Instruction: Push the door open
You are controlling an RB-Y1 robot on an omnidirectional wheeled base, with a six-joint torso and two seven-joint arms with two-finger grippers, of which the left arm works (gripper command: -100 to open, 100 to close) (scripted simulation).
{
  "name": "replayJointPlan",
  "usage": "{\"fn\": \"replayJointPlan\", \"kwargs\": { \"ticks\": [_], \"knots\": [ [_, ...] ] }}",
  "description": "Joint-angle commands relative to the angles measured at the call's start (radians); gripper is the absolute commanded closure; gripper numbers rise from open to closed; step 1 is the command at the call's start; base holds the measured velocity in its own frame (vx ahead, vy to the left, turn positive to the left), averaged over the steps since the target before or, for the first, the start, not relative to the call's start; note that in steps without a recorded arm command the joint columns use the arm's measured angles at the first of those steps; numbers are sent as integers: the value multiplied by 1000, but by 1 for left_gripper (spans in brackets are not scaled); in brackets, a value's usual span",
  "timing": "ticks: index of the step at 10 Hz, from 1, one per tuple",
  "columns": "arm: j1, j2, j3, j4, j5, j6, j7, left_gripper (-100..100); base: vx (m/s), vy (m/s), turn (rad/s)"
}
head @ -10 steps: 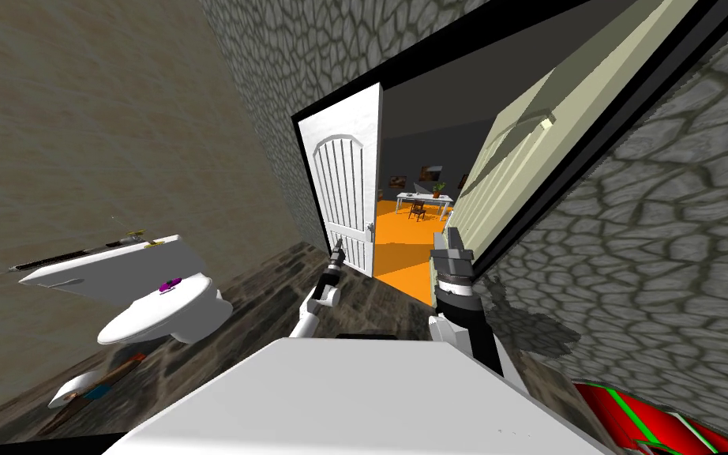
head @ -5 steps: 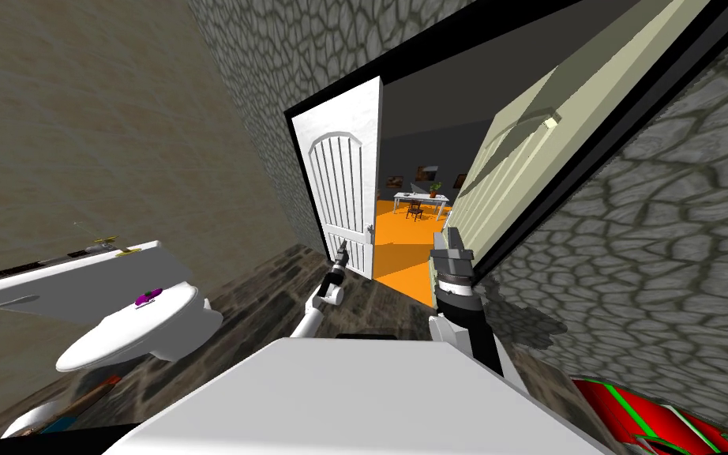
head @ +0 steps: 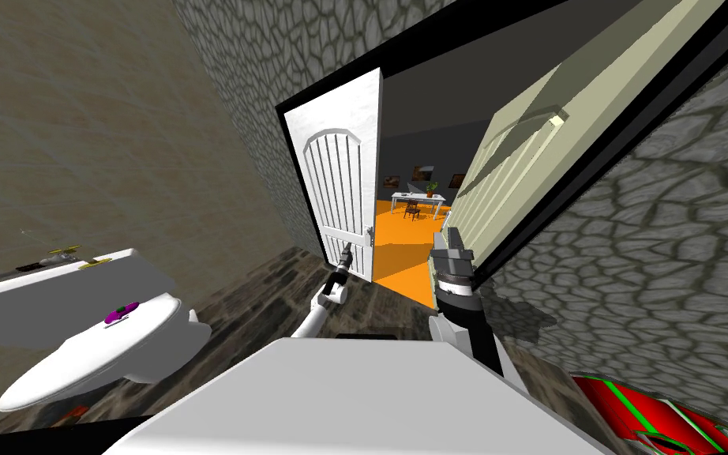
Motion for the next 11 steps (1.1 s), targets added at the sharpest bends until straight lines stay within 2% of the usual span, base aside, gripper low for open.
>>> {"fn": "replayJointPlan", "kwargs": {
  "ticks": [1, 11],
  "knots": [
    [-20, -3, -8, 37, 7, -1, -1, -100, 77, 59, -58],
    [-126, -44, -49, 235, 39, -3, -16, -100, 81, 53, -53]
  ]
}}
